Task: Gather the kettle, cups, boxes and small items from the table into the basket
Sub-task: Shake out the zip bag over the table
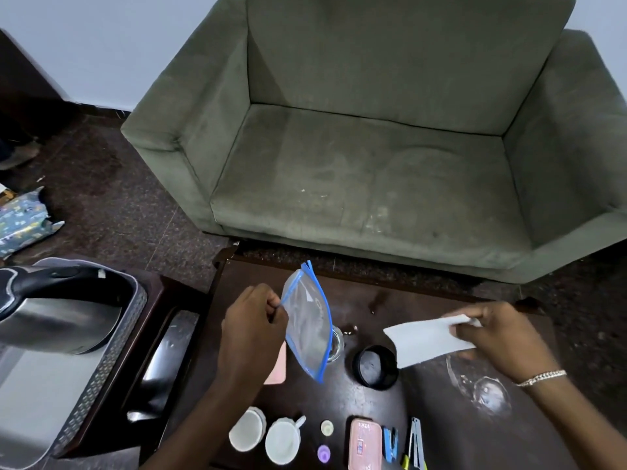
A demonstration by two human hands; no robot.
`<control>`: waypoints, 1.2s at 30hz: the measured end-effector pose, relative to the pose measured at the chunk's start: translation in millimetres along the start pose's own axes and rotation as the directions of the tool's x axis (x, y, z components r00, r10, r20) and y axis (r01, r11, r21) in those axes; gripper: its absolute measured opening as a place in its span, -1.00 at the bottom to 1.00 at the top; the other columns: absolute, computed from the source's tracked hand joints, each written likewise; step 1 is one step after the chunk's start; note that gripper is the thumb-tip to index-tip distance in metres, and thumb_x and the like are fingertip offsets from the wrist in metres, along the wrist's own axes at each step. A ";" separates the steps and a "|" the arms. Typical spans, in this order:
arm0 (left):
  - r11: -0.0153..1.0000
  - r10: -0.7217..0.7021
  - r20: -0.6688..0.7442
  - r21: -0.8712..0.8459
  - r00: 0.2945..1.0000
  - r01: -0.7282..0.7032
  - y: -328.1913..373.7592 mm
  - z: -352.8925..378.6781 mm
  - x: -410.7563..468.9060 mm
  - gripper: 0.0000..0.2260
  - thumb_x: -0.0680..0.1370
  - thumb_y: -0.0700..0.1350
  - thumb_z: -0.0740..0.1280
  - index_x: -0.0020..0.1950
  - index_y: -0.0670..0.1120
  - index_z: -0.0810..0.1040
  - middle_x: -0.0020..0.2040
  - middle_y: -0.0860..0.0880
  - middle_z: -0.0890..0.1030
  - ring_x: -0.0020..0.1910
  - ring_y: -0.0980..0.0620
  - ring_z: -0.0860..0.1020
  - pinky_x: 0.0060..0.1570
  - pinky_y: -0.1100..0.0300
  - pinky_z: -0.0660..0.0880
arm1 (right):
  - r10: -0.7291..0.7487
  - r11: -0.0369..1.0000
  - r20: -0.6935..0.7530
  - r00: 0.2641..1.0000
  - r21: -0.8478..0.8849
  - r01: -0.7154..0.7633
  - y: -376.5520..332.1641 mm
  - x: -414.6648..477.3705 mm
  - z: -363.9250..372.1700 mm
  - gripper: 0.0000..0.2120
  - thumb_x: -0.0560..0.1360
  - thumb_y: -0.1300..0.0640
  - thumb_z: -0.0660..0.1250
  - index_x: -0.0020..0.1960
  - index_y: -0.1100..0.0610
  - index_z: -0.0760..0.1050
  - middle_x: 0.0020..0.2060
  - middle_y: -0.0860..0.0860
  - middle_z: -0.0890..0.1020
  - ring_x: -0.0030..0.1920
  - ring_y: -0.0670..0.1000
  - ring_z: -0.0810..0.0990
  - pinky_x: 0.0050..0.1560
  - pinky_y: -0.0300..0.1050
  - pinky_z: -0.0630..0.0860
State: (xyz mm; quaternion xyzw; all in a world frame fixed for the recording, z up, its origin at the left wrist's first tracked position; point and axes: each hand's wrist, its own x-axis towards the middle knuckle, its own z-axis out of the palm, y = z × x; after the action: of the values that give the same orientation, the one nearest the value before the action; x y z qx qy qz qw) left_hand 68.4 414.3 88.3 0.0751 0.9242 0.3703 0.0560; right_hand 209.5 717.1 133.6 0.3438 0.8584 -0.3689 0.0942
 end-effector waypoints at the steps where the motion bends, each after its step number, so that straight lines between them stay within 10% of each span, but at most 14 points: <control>1: 1.000 -0.007 0.004 0.002 1.000 0.007 -1.7 0.5 -0.1 -0.81 0.45 -0.27 0.42 -0.25 -0.04 0.49 -0.25 0.05 0.57 -0.27 0.02 0.56 -0.21 -0.05 0.56 | 0.045 0.997 0.008 0.999 0.061 -0.046 9.9 -0.7 8.0 -0.69 0.44 0.41 0.46 -0.19 -0.01 0.75 -0.38 -0.09 0.72 -0.38 -0.20 0.68 -0.40 -0.36 0.57; 12: 1.000 -0.017 0.031 -0.007 0.999 0.018 -6.5 3.8 -3.9 -0.80 0.47 -0.26 0.42 -0.24 0.00 0.48 -0.25 0.06 0.57 -0.28 0.05 0.56 -0.25 0.01 0.54 | 0.208 0.977 -0.032 0.978 0.060 -0.205 50.5 16.7 98.6 -0.77 0.40 0.42 0.37 -0.32 0.17 0.65 -0.50 0.02 0.61 -0.51 -0.19 0.61 -0.54 -0.42 0.43; 15: 1.000 -0.017 0.029 0.002 0.999 0.017 -5.8 3.4 -4.9 -0.79 0.47 -0.25 0.43 -0.25 0.01 0.47 -0.26 0.07 0.56 -0.28 0.08 0.55 -0.29 0.08 0.50 | 0.240 0.970 -0.076 0.968 -0.028 -0.243 53.2 27.6 119.7 -0.77 0.35 0.41 0.34 -0.40 0.16 0.56 -0.59 0.01 0.49 -0.40 0.09 0.60 -0.45 -0.26 0.39; 22: 0.997 -0.072 0.044 -0.012 0.996 0.073 -8.6 3.0 -6.4 -0.80 0.46 -0.22 0.44 -0.26 0.00 0.49 -0.30 0.08 0.60 -0.30 0.10 0.58 -0.30 0.12 0.51 | 0.278 0.957 -0.050 0.959 -0.073 -0.282 59.5 29.3 166.6 -0.80 0.42 0.21 0.31 -0.04 0.13 0.68 -0.12 0.22 0.71 -0.11 0.25 0.66 -0.17 -0.08 0.53; 28: 0.957 -0.241 0.099 -0.140 0.965 0.253 -3.6 3.5 -5.1 -0.78 0.49 -0.18 0.44 -0.32 -0.08 0.48 -0.38 -0.02 0.63 -0.35 -0.01 0.69 -0.27 0.01 0.66 | 0.016 0.958 -0.159 0.987 -0.281 -0.061 41.7 8.1 147.4 -0.44 0.55 -0.14 0.33 0.49 -0.02 0.33 0.22 0.09 0.42 0.01 0.16 0.62 -0.13 -0.02 0.55; 32: 0.912 -0.304 0.153 -0.239 0.940 0.334 9.8 9.1 -6.2 -0.75 0.53 -0.22 0.42 -0.29 -0.25 0.44 -0.34 -0.24 0.64 -0.47 0.07 0.70 -0.46 0.32 0.51 | -0.362 0.900 -0.350 0.864 0.111 0.422 -12.5 -30.7 121.9 -0.47 0.47 -0.29 0.41 0.39 -0.25 0.39 0.25 -0.13 0.41 0.22 -0.09 0.53 0.16 -0.16 0.49; 36: 0.859 -0.330 0.200 -0.342 0.923 0.381 29.1 10.5 -8.3 -0.76 0.54 -0.23 0.37 -0.24 -0.37 0.46 -0.27 -0.34 0.66 -0.43 -0.03 0.72 -0.22 0.04 0.63 | -0.584 0.809 -0.213 0.784 -0.242 0.536 -49.5 -52.0 123.6 -0.45 0.39 -0.39 0.40 0.31 -0.21 0.50 0.49 0.09 0.31 0.44 0.17 0.34 0.33 0.06 0.38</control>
State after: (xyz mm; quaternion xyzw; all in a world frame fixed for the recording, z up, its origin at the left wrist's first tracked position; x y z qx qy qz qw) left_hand 81.1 440.7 101.3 -0.0842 0.8282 0.5171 0.1991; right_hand 204.2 579.4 95.6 0.1116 0.9541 -0.2543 -0.1124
